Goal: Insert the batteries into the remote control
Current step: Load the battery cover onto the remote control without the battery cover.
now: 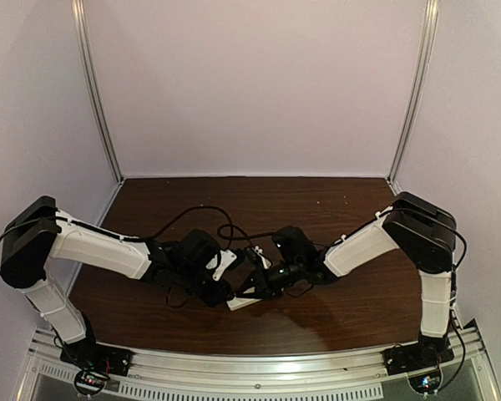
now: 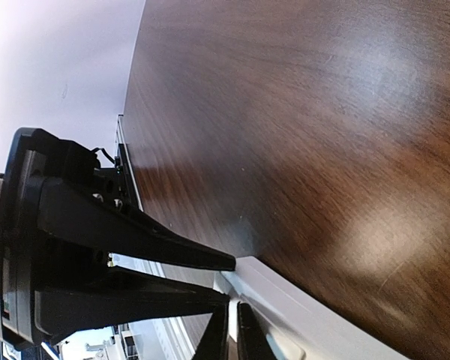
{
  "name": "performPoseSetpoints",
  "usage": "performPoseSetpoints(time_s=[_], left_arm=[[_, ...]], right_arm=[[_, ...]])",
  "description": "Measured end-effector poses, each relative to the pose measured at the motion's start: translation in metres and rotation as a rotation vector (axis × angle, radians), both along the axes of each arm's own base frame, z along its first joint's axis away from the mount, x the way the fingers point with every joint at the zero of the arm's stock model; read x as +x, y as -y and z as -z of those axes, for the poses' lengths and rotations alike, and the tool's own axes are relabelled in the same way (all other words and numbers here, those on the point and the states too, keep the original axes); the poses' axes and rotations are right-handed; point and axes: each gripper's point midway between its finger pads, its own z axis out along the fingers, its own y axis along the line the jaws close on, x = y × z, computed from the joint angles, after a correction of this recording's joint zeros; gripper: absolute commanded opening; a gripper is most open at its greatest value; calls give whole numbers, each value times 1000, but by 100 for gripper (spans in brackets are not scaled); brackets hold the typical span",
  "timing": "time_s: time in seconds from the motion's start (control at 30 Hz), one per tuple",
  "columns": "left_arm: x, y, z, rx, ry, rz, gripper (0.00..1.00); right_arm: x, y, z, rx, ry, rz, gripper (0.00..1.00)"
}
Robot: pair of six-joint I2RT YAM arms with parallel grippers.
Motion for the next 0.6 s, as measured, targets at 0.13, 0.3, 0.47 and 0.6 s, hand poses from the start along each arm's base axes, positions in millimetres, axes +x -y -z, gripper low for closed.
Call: performPoseSetpoints(time_s=[0.13, 0.3, 0.47, 0.6], left_arm=[[1, 4, 0, -6, 5, 3, 18], [-1, -2, -1, 2, 24, 21, 32], [-9, -17, -23, -29, 98, 65, 36], [-9, -20, -46, -90, 175, 86, 33]], right_arm=[[1, 1, 1, 1, -1, 2, 7], [1, 1, 0, 6, 1, 2, 7], [1, 1, 0, 6, 3, 0, 7], [1, 1, 0, 6, 4, -1, 7]])
